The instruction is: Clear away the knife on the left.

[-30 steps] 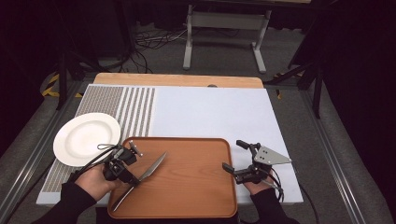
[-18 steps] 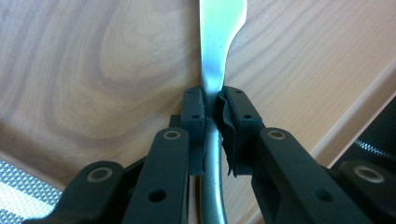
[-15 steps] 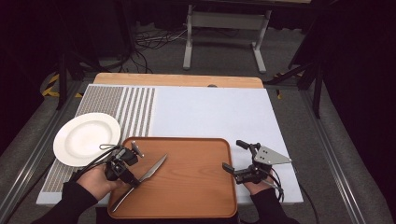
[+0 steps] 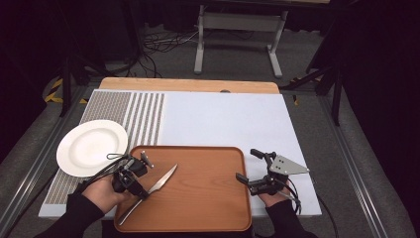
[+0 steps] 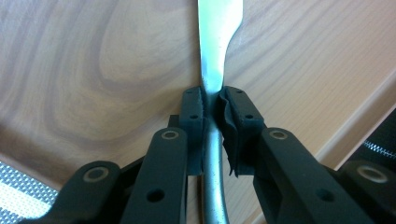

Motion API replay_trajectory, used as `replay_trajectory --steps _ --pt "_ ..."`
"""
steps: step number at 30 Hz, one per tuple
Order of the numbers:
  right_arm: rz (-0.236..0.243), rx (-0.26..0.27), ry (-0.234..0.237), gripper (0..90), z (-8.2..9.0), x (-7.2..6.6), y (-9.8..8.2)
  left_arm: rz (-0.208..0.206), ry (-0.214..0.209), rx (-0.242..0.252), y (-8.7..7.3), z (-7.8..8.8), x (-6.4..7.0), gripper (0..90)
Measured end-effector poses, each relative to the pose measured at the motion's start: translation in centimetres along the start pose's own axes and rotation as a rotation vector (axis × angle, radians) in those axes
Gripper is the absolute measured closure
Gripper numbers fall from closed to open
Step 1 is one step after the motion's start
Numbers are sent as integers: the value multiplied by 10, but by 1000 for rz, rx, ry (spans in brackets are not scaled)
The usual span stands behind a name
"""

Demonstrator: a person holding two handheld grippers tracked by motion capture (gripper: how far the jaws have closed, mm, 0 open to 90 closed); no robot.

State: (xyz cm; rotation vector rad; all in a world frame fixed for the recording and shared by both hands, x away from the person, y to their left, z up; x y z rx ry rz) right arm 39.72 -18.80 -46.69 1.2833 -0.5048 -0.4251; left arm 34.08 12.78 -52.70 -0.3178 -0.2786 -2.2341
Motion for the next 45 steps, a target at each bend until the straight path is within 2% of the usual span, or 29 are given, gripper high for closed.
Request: replay_trajectory --steps 4,5,9,10,11,12,13,15,17,19,21,25,27,29,30,32,33,35,37,38,39,40,41,45 --pt "0 0 1 24 0 0 0 -4 14 19 1 4 -2 673" --pt "0 0 2 24 0 0 0 -6 0 26 2 5 0 632" --pt "0 1 2 24 0 0 0 -23 -11 52 4 8 1 449" --pt "0 2 2 24 0 0 0 -44 -11 81 6 10 2 402" --pt "0 2 2 24 0 0 0 -44 -11 81 6 10 2 363" --pt "0 1 2 24 0 0 0 -82 -11 123 9 12 3 363" --pt "-1 2 2 24 0 0 0 -99 -18 142 10 13 5 294" --pt "-2 3 2 24 0 0 0 -116 -42 177 12 15 8 234" --pt "0 2 2 24 0 0 0 -162 -14 201 14 16 7 208" --pt "1 2 1 24 0 0 0 -185 -4 220 15 16 7 211" --pt "0 2 1 24 0 0 0 -226 6 246 17 18 8 227" --pt "-2 4 3 24 0 0 0 -308 23 262 18 19 10 301" --pt "-3 5 3 24 0 0 1 -349 18 274 18 20 14 373" --pt "-3 6 4 24 0 0 1 -368 -5 314 20 23 19 459" --pt "-2 6 5 24 0 0 1 -384 2 329 22 24 20 522" --pt "-2 5 5 24 0 0 1 -437 32 346 22 25 20 625" --pt "-2 5 6 24 0 0 1 -478 36 351 22 26 22 677" --pt "-3 6 7 24 0 0 1 -522 35 363 22 26 24 786" --pt "-3 7 7 24 0 0 1 -583 35 370 21 26 26 856" --pt "-4 7 7 24 0 0 1 -598 33 370 20 26 26 883" --pt "-4 6 5 24 0 0 1 -615 32 365 20 25 26 895" --pt "-5 6 6 24 0 0 0 -652 44 354 19 22 25 900" --pt "-5 6 6 24 0 0 0 -652 44 354 19 22 25 900" --pt "-5 5 6 25 0 0 0 -703 41 307 17 14 23 900"
Point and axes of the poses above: each handheld gripper's, and its own axes: z roughly backward along the jaws, y roughly out of its top, x roughly to its right, the point moved 10 cm from there along -z, roughly forward along the jaws, and after that the axes turned 5 degrees about z, right-handed, at the moved point
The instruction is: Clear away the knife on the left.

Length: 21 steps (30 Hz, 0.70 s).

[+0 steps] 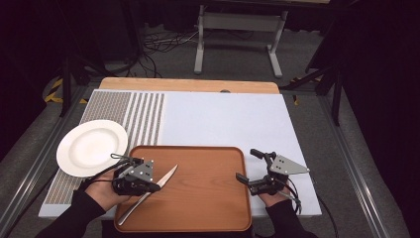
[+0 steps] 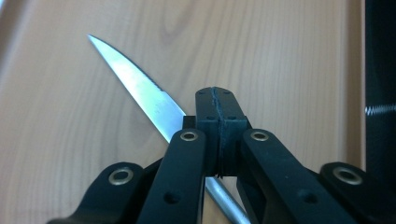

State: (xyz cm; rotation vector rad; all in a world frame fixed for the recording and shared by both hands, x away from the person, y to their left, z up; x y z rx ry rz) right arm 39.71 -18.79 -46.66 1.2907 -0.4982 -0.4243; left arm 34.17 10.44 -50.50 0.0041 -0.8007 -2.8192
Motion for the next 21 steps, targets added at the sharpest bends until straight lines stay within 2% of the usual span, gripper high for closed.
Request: replay_trajectory --steps 5,11,13,16,17,21 --pt "0 1 0 24 0 0 0 -37 -14 -55 -7 -7 1 900" --pt "1 0 0 25 0 0 0 -50 -31 -86 -10 -11 -1 900" --pt "2 1 -3 25 0 0 0 -40 -28 -116 -12 -12 -2 900" --pt "2 2 -3 25 0 0 0 -50 -42 -137 -14 -14 0 900" --pt "1 1 -1 25 0 0 0 -69 -47 -153 -14 -16 1 900" --pt "2 2 -1 25 0 0 0 -84 -46 -175 -16 -19 1 900"
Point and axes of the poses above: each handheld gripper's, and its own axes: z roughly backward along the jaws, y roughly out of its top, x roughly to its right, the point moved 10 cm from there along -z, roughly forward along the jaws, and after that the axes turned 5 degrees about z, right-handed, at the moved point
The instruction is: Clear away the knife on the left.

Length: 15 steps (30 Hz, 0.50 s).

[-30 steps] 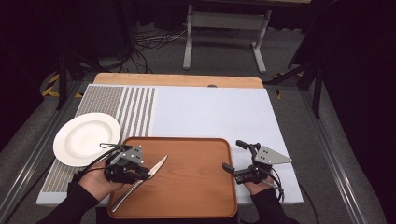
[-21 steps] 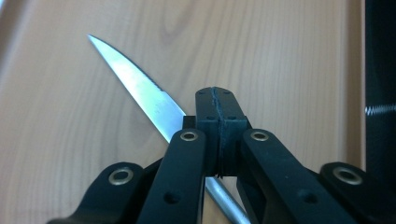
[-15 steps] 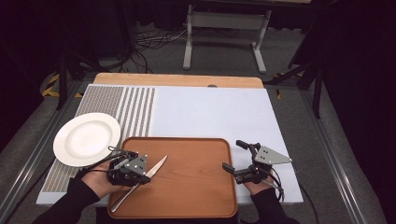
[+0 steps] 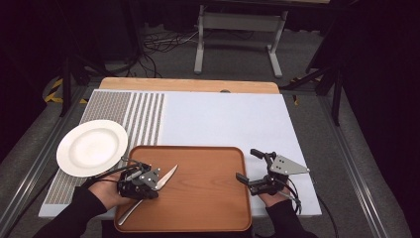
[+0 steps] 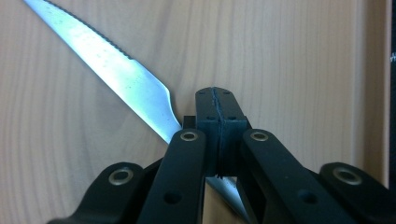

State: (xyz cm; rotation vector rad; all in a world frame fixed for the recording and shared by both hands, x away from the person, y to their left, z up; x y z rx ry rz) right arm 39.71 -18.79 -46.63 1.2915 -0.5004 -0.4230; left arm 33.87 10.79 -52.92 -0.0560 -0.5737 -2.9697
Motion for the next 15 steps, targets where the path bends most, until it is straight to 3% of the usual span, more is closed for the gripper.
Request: replay_trajectory --steps 15 --pt "1 -1 2 25 0 0 0 23 -2 3 -3 -1 -2 900"
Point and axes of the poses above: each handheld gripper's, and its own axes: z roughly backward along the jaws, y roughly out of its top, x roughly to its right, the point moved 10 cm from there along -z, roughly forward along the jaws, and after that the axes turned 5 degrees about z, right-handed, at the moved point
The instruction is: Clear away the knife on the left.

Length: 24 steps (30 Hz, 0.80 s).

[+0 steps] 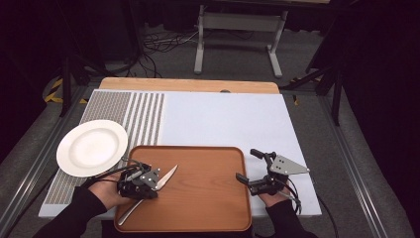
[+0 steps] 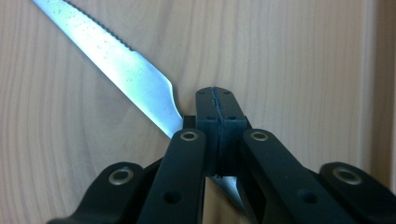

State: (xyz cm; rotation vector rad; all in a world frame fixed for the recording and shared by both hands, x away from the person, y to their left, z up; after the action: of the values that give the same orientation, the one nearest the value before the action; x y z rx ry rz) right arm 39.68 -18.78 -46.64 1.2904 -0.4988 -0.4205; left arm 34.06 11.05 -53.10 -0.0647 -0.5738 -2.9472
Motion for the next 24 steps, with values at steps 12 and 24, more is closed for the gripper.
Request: replay_trajectory --steps 12,24 --pt "-1 -2 0 25 0 0 0 57 -3 29 -10 4 -6 900" --pt "-1 -1 -1 25 0 0 0 104 3 48 -23 8 -12 900"
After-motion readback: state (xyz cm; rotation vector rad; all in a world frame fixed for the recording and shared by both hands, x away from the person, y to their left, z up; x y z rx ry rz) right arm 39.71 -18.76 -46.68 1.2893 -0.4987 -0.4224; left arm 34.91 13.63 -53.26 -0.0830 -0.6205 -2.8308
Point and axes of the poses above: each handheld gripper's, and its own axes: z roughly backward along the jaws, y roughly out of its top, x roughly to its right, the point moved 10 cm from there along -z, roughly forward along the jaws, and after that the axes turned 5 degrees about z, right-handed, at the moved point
